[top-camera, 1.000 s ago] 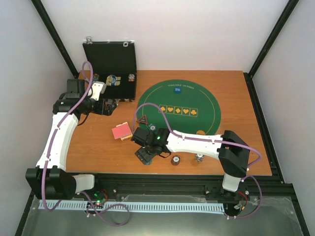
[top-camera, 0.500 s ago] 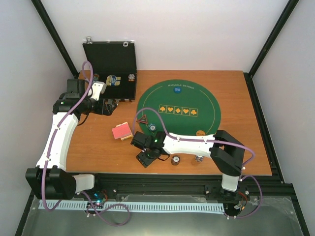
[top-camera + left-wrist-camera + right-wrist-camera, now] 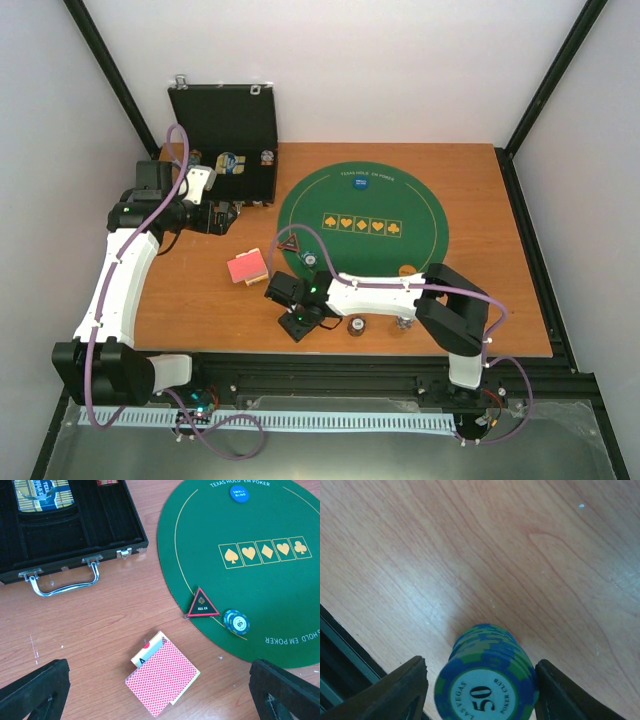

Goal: Distribute texas hold em gaming equipment

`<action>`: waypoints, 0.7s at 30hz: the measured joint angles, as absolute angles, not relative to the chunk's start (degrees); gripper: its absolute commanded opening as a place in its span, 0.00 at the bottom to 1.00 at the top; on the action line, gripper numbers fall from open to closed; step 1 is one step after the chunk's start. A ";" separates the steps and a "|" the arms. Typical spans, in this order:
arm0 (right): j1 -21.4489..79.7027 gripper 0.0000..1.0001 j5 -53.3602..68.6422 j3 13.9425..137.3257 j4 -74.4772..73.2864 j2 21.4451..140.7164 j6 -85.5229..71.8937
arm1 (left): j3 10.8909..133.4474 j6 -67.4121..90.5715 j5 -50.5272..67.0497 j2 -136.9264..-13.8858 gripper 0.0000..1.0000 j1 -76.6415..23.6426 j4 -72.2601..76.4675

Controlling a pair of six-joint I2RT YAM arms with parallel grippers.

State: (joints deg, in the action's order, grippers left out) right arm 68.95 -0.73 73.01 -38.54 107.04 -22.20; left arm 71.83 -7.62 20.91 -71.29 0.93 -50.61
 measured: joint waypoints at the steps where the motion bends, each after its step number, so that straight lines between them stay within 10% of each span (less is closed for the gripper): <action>1: 68.95 0.54 -0.71 72.86 -38.46 107.18 -22.22 | 71.85 -7.62 20.91 -71.29 1.00 0.91 -50.61; 21: 68.95 0.39 -1.78 73.14 -39.07 107.20 -22.06 | 71.83 -7.40 21.23 -71.26 1.00 0.93 -50.61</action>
